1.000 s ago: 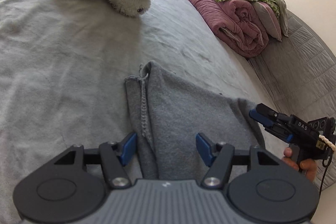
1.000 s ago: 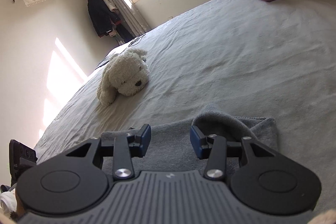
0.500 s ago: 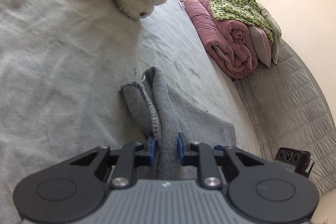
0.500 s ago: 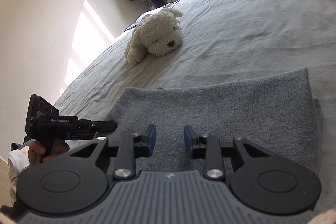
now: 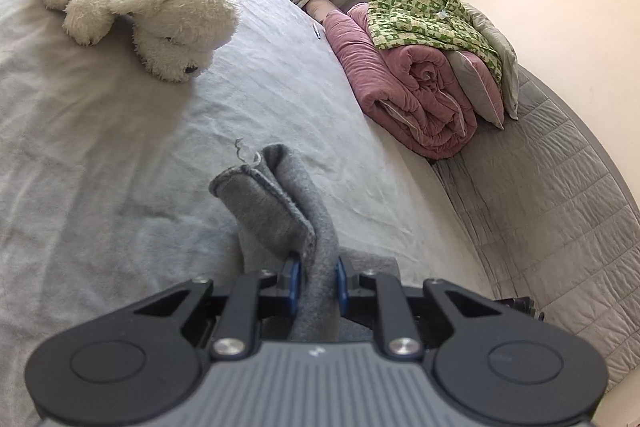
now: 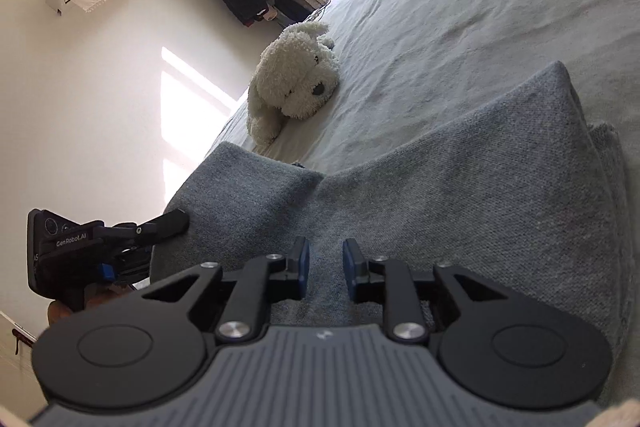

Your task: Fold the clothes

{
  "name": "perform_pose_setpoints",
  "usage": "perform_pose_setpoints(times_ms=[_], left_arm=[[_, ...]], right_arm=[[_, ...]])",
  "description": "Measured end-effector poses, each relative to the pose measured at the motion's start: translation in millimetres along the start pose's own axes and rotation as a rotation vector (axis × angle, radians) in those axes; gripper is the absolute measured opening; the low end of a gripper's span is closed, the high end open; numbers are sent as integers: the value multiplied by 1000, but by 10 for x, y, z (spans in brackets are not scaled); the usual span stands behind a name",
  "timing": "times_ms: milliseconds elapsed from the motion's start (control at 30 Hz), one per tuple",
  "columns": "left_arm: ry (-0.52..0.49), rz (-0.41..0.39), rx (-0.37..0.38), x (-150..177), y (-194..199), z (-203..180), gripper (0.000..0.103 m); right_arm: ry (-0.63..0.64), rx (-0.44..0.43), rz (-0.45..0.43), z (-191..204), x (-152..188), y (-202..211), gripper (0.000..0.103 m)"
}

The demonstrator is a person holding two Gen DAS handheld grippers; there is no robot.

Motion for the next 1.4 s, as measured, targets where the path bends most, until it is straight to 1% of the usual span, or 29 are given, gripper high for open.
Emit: perform_pose_setpoints(times_ms=[67,100,167,267,367,400,433,500,533,600,667,733,833,900,967,1033,1100,1133,1167,1233,1300,1400], left_arm=[[-17,13,-1,48,-99,-151,17],[-25,22,-3,80,-158,-221,17],[-38,47,-8,165,-296,-338,17],[-55,96,-6,316,-512,-480,15],[-63,170,22,511,-689,-555,14],[-65,195,31,575,-747,-580,9],[-68,220,40,640,-804,-605,7],[-73,269,58,768,-916,-655,8],[-80,281,66,813,-939,-677,8],[-102,266,79,839,-879,-710,8],[-111,236,97,808,-750,-732,8],[-117,192,103,743,-585,-719,8],[-121,113,88,623,-355,-634,9],[-121,69,72,573,-245,-531,9],[-117,42,56,549,-186,-388,9],[-118,38,39,583,-202,-251,9],[-140,23,34,634,-240,-150,9],[-159,4,37,655,-258,-124,9],[-181,-24,41,671,-269,-106,9],[-220,-61,61,700,-289,-111,9],[-250,-88,104,735,-298,-163,9],[-264,-87,166,811,-345,-244,9]], right_arm=[[-97,-47,-51,-89,-69,125,38],[-149,-77,-80,-137,-102,202,40],[-213,-110,-123,-208,-140,338,45],[-280,-149,-170,-287,-181,504,48],[-342,-184,-199,-359,-205,588,52],[-361,-191,-205,-388,-208,602,54],[-377,-191,-207,-417,-209,604,55],[-399,-181,-204,-456,-196,616,55],[-407,-184,-205,-461,-192,620,55],[-406,-174,-204,-459,-195,631,55],[-383,-136,-199,-457,-215,645,55],[-346,-80,-184,-450,-232,653,56],[-257,47,-141,-409,-235,601,59],[-215,88,-112,-362,-221,546,60],[-184,103,-96,-307,-213,496,60],[-149,108,-81,-243,-192,440,60],[-110,118,-55,-204,-171,355,60],[-89,124,-40,-190,-160,306,54],[-71,132,-27,-182,-148,261,42],[-47,152,-12,-190,-124,195,23],[-39,144,-40,-190,-150,214,21],[-67,84,-111,-178,-237,322,19]])
Point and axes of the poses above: each gripper's, at about its wrist camera, not at the fingertips, and y roughly against the way its jaws point, z to its left, x to its underside, the point moved 9 cm from there along -y, roughly the way its jaws point, and after that the axes turned 15 degrees about y, right-handed, at the moved point
